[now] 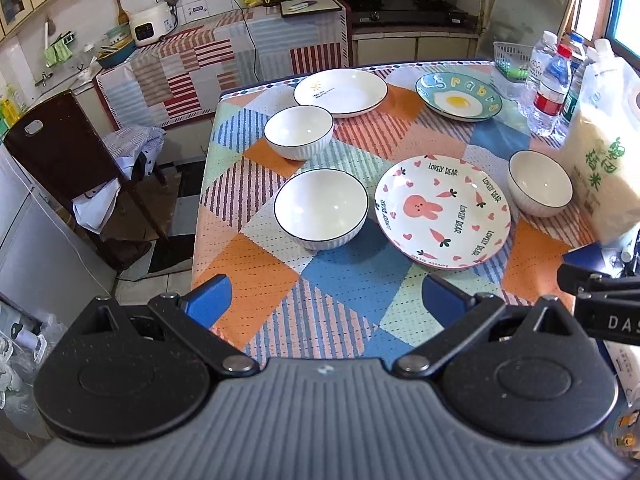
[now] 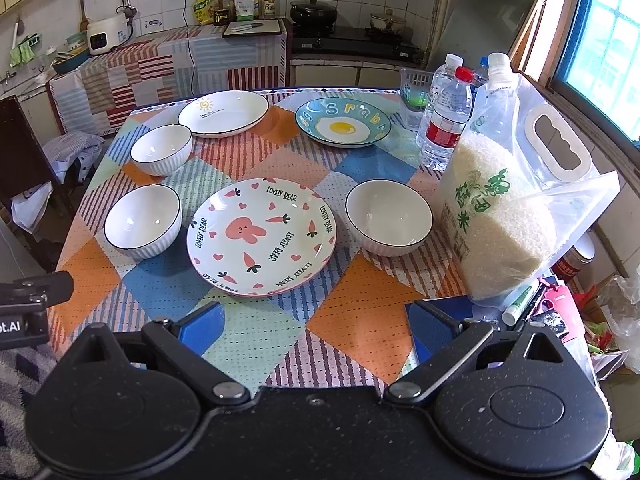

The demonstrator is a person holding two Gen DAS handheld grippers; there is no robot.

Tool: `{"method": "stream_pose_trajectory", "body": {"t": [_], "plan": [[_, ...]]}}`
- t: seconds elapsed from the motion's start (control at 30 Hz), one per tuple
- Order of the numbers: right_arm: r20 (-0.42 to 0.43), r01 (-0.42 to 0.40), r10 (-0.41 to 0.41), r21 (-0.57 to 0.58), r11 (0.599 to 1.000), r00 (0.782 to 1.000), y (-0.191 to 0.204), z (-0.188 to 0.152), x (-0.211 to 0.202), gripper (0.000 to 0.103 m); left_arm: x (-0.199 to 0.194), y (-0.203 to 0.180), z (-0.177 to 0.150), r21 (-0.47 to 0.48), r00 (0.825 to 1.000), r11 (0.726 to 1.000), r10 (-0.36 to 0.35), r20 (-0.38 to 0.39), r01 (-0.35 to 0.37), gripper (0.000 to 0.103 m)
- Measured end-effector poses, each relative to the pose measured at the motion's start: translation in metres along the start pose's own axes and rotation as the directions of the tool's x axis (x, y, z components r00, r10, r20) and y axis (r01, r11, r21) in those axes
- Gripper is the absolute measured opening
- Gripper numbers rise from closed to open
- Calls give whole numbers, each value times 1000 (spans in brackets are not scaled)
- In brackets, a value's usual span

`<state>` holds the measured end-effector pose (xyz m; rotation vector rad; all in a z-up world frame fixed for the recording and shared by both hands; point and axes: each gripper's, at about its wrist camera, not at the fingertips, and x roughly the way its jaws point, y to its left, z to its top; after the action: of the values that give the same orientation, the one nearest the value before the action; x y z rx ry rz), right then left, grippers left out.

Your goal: Organize plates and bowls

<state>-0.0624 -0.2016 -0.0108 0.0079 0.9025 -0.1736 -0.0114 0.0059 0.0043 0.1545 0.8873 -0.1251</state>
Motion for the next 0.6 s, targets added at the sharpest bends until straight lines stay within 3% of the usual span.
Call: {"method": "stream_pose_trajectory", "body": {"t": [0.6], "plan": [[84, 49, -48, -8, 999, 995, 6, -1, -21, 100, -6, -4, 0, 25, 998, 998, -53, -36, 54, 101]]}}
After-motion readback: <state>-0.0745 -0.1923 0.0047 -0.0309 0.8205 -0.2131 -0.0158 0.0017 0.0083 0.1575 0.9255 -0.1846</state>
